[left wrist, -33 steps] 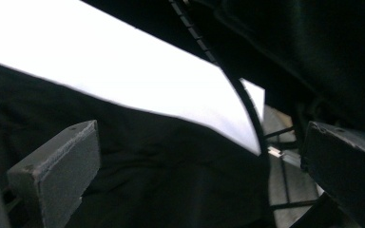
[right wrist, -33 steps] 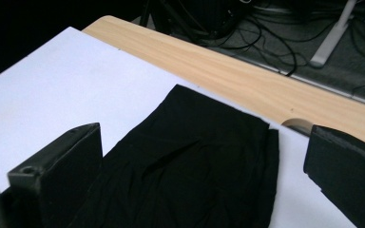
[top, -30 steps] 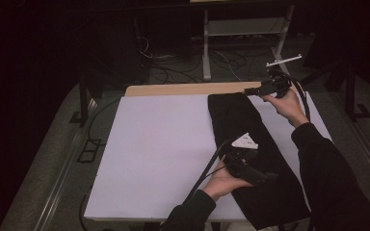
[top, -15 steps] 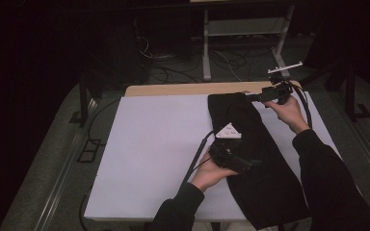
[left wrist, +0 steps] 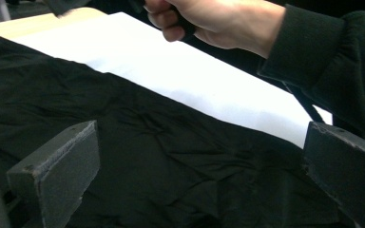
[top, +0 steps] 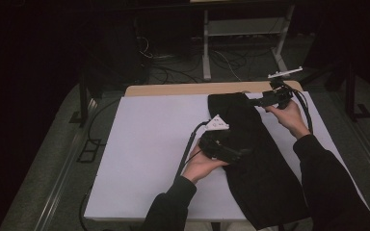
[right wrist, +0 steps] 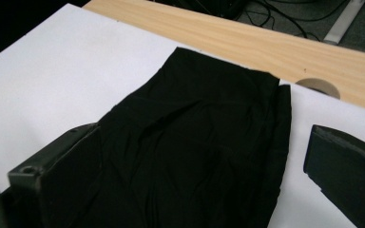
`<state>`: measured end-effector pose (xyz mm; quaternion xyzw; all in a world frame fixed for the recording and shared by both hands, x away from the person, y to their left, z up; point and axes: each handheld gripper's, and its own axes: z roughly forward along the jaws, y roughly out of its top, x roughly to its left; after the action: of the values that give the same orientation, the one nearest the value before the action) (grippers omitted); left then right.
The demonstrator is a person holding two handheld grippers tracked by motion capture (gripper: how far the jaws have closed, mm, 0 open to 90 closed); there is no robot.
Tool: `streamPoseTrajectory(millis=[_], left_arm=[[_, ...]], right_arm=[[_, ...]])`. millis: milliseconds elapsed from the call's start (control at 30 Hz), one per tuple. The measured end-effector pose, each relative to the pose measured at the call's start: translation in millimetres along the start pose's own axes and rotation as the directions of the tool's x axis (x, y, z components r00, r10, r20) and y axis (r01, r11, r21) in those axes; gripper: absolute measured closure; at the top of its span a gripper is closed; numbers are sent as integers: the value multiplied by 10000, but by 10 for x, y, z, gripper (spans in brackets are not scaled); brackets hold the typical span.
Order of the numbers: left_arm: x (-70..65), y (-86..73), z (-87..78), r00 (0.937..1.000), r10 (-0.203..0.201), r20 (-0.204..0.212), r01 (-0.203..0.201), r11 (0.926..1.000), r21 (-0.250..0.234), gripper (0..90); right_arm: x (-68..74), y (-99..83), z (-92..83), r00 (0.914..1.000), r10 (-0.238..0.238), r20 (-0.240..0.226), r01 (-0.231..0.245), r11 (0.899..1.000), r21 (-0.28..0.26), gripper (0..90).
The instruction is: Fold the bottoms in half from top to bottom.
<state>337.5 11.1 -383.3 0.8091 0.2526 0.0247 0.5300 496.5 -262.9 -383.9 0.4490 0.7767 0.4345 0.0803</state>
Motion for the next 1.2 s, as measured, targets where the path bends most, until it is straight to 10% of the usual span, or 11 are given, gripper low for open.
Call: streamPoseTrajectory(millis=[567,1200], left_arm=[[362,33,-17,9988,-288,-389,291,9996,52,0],[662,253,-57,9951,706,-690,-668,9961,569,0]], right_arm=[[-73,-111,3,9997,223,40,-223,9997,75,0],[-125,-223,-36,9988,397,-276,-400,9991,-104,0]])
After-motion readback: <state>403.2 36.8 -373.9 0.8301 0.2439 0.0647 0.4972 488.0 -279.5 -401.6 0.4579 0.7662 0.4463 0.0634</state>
